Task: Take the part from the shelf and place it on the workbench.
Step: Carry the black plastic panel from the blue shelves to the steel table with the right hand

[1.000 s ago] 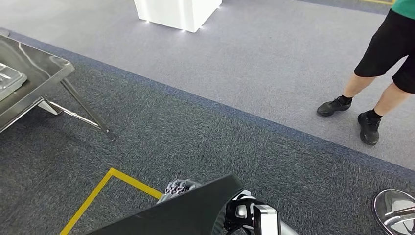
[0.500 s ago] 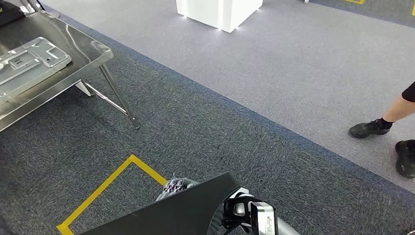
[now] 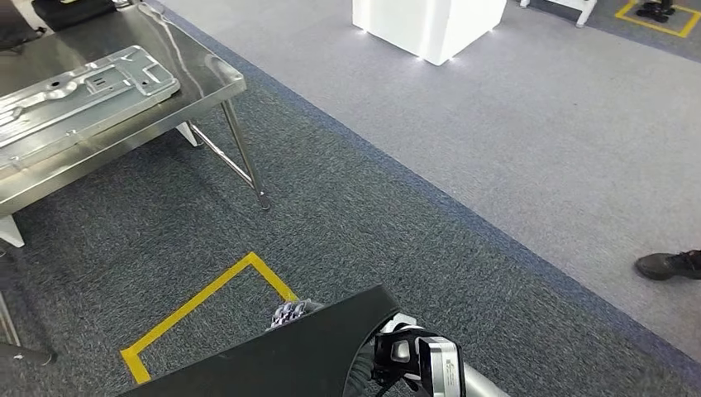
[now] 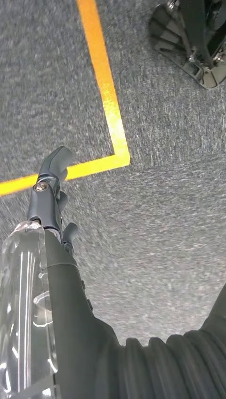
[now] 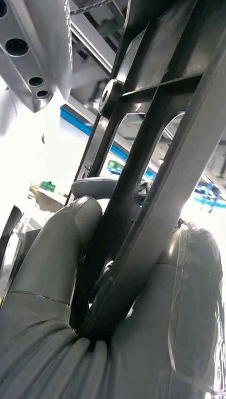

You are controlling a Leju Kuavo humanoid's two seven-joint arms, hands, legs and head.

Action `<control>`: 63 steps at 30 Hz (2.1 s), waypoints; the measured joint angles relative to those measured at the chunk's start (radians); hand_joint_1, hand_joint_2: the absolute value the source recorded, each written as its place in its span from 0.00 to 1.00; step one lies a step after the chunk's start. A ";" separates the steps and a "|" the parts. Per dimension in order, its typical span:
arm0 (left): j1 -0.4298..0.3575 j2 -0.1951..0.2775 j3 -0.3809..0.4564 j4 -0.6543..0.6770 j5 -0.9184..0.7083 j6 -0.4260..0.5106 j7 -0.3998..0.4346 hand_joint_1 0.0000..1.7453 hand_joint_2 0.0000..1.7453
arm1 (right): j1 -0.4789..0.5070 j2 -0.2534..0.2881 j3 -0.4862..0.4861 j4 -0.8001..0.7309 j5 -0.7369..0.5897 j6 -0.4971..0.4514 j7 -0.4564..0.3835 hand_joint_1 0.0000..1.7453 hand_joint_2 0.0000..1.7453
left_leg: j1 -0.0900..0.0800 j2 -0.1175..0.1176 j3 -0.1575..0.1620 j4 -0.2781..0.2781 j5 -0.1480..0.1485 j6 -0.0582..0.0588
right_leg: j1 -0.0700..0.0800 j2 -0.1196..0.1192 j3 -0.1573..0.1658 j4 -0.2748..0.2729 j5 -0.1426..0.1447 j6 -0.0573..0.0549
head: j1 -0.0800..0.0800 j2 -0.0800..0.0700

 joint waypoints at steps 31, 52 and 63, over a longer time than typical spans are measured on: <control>0.006 -0.014 0.003 -0.001 -0.031 -0.013 0.010 0.00 1.00 | -0.015 0.005 0.023 0.029 -0.002 -0.003 0.000 1.00 1.00 | 0.003 -0.078 -0.025 0.027 -0.005 -0.012 | 0.001 0.058 0.054 -0.195 0.139 -0.006 | 0.000 0.000; 0.009 -0.014 0.007 -0.002 -0.039 -0.016 0.018 0.00 1.00 | -0.044 0.021 0.024 0.046 -0.021 0.001 0.000 1.00 1.00 | 0.011 0.052 -0.029 0.006 0.009 -0.020 | 0.006 -0.084 0.142 -0.248 0.083 0.008 | 0.000 0.000; 0.003 -0.015 0.027 -0.004 -0.040 -0.056 -0.016 0.00 1.00 | -0.045 0.017 0.030 0.065 0.006 -0.023 0.000 1.00 1.00 | 0.002 -0.007 -0.009 0.016 -0.022 -0.020 | 0.011 0.012 0.077 -0.249 0.149 -0.013 | 0.000 0.000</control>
